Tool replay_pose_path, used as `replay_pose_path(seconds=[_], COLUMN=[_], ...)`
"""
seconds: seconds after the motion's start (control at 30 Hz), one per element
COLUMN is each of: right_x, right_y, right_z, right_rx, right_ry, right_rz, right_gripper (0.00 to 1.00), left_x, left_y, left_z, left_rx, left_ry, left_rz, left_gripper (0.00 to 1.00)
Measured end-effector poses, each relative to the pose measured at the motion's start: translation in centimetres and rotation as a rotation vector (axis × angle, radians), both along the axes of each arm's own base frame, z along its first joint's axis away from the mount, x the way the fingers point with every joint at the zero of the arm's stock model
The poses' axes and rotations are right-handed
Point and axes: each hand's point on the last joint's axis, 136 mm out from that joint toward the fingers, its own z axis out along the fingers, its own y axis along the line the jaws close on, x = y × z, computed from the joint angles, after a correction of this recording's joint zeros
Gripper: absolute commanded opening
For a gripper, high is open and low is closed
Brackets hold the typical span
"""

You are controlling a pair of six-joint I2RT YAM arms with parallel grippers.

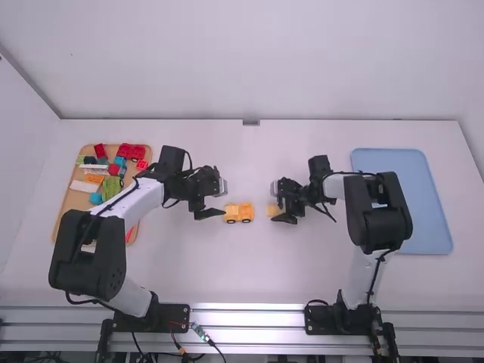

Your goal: Assemble lego blocks to make yellow taxi

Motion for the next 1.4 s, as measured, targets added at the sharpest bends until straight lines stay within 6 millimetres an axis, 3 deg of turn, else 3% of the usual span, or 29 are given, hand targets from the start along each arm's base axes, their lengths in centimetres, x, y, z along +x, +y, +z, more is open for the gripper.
replay_pose_path(seconds=[0.37,0.57,1.0,1.4], right_x=[-0.5,1.2,0.4,-0.4], right_y=[-0.5,-0.4,-0.1,-0.2], right_z=[-0.7,-0.9,-2.0,-1.9], right_rx=[-0.04,-0.051,-0.074,-0.079], right_ry=[0.031,-0.02,0.044,0.075], right_rz=[-0.004,-0.058,-0.113,-0.091], right_gripper=[0.8,0.69,0.61,0.65], left_x=[0.8,0.8,0.8,0.8], left_y=[-0.1,-0.2,-0.2,-0.2], left_z=[0.5,0.5,0.5,0.5], left_rx=[-0.016,-0.021,-0.022,-0.023], left_ry=[-0.025,-0.018,-0.016,-0.014], left_rz=[0.016,0.02,0.022,0.024], left_gripper=[0.99,0.99,0.99,0.99])
